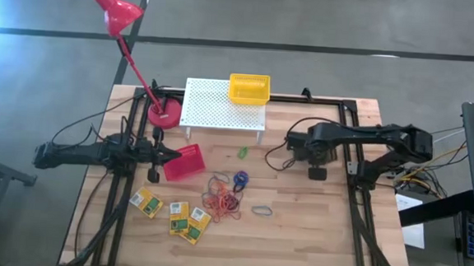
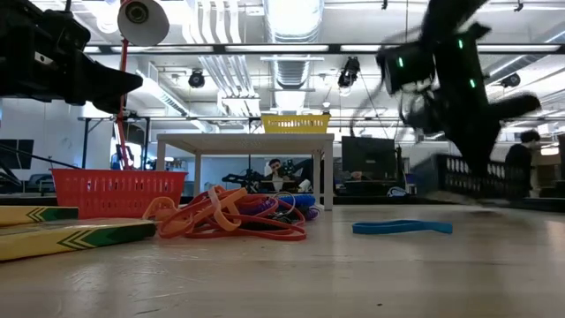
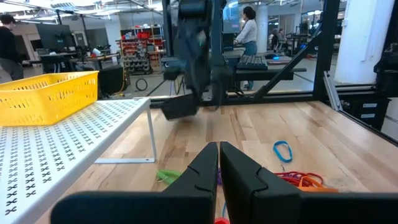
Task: Pick & Place Office Desk Supplies
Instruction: Put the black bin on the shelf
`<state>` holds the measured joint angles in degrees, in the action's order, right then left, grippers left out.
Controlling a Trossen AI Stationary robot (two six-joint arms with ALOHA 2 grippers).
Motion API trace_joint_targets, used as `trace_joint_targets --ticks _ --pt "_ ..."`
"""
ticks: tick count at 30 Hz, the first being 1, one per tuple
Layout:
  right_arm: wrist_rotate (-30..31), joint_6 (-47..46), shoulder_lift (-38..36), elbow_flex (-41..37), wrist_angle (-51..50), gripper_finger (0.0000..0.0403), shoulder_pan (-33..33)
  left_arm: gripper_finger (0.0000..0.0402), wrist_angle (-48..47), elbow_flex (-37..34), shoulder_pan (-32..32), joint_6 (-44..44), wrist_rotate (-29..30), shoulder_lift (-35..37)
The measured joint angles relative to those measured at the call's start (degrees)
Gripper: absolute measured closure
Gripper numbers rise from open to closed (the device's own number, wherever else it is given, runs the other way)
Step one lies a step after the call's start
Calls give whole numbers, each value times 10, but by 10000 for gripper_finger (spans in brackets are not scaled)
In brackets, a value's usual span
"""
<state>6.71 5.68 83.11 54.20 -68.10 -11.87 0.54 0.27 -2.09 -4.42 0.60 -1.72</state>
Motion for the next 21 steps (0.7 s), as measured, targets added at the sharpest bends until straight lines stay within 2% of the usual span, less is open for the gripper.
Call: trace_joint_targets --ticks 6,11,14,21 --pt "-71 -112 3 162 -35 393 91 378 0 0 0 0 0 0" --pt "-58 -161 50 311 -24 393 145 378 0 0 0 0 0 0" --pt "-39 -159 102 405 -21 393 153 378 0 0 0 0 0 0" --pt "-20 -87 268 647 -52 394 135 378 0 0 0 0 0 0"
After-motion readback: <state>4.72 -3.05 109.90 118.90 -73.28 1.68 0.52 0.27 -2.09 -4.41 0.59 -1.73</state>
